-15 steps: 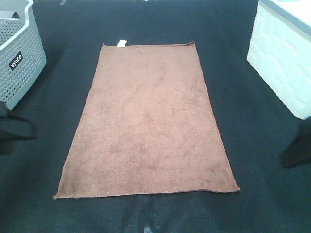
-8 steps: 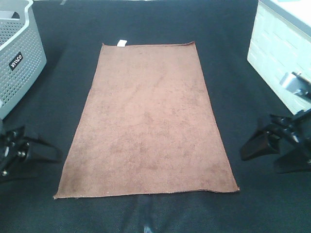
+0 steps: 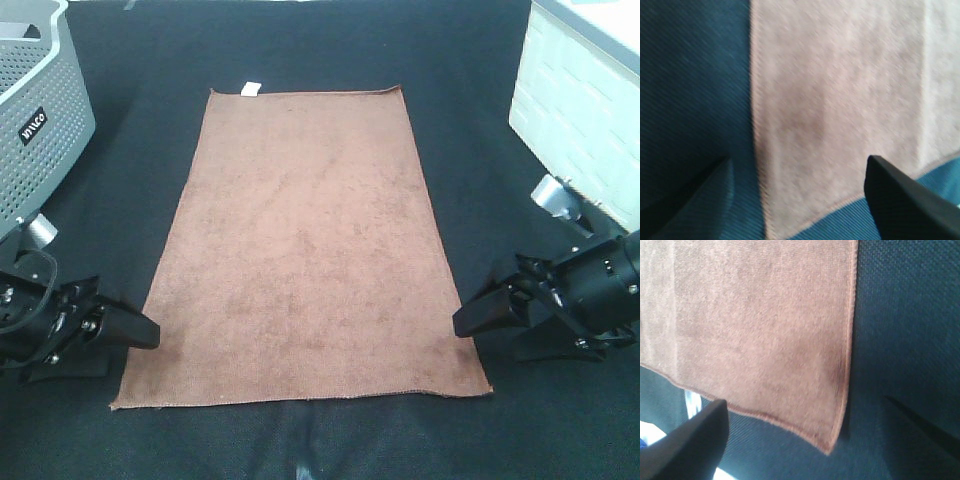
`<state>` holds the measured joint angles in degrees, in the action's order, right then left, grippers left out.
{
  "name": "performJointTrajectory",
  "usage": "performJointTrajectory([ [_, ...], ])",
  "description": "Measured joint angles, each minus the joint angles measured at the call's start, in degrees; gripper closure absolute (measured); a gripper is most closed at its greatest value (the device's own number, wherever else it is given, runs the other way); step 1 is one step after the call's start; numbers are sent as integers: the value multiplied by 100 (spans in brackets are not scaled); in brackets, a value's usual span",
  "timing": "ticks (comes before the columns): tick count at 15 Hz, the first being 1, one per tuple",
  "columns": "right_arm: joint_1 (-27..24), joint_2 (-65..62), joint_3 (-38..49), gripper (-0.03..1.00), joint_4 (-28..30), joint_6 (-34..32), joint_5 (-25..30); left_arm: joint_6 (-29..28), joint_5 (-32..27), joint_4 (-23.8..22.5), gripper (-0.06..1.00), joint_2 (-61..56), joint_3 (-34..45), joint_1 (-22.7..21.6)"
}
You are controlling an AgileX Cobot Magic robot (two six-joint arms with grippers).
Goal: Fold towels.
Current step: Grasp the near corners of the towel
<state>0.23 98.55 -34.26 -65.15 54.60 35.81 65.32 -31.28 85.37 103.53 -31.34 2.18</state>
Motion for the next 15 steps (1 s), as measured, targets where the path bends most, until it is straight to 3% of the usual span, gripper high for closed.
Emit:
performJointTrajectory([
  [3, 0, 338, 0, 21, -332, 378, -46, 17, 63, 46, 19, 6, -17, 0],
  [8, 17, 837, -350, 22, -470, 510, 241, 636, 40, 481, 18, 120, -23, 0],
  [11, 630, 1100, -642, 27, -521, 493, 206, 768, -424, 768, 20, 561, -206, 195],
  [13, 871, 1117, -670, 33, -613, 390, 17, 773, -567, 819, 22, 768, -447, 493],
  [15, 905, 1134, -670, 47, -607, 327, -138, 768, -453, 796, 35, 865, -590, 642],
])
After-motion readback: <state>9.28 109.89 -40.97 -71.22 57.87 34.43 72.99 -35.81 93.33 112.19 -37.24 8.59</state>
